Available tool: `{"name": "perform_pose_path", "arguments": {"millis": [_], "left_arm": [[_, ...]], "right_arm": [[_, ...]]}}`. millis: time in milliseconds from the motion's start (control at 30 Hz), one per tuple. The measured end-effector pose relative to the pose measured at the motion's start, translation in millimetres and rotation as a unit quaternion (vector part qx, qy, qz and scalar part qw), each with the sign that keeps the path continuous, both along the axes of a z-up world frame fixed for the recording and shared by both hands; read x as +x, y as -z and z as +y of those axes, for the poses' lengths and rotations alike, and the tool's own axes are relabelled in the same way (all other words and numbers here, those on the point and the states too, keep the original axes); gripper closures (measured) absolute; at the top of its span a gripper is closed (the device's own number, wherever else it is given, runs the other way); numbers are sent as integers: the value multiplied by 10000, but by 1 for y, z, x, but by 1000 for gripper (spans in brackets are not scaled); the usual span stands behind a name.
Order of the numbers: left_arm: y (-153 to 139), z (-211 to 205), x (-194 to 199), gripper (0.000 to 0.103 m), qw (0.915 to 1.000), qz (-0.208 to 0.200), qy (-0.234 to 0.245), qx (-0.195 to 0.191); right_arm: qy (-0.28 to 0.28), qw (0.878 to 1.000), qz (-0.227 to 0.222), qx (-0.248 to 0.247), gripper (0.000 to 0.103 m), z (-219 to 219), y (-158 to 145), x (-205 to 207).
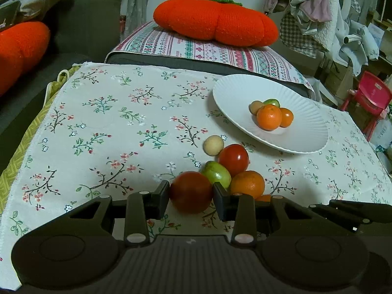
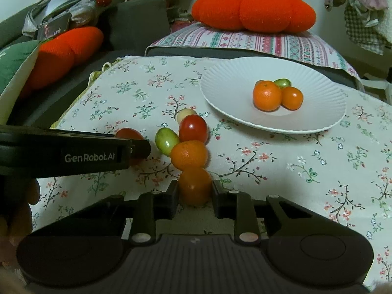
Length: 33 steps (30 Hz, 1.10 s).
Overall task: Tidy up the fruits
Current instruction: 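Grasp the large red tomato with the left tool while the right tool grasps an orange-red tomato, then carry the red tomato onto the plate with the left tool while the right tool releases its tomato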
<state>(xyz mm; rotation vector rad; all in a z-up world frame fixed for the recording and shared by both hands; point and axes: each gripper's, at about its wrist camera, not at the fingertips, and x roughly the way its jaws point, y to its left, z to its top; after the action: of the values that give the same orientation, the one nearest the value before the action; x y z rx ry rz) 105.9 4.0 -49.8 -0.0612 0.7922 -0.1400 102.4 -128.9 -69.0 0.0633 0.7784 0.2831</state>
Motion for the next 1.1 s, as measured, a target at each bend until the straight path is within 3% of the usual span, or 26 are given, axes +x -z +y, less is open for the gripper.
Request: {"name": "perform_pose_path", "arguments": {"millis": [900,1100], "left_arm": [[-8,3,-2,84,9998,-147,-39,-105],[-8,3,-2,84,9998,-148,-46,-104]], "right_arm": [[48,9990,-139,417,79,-13,-16,-8],[46,9968,-120,786,79,-21,-19,-9]]}}
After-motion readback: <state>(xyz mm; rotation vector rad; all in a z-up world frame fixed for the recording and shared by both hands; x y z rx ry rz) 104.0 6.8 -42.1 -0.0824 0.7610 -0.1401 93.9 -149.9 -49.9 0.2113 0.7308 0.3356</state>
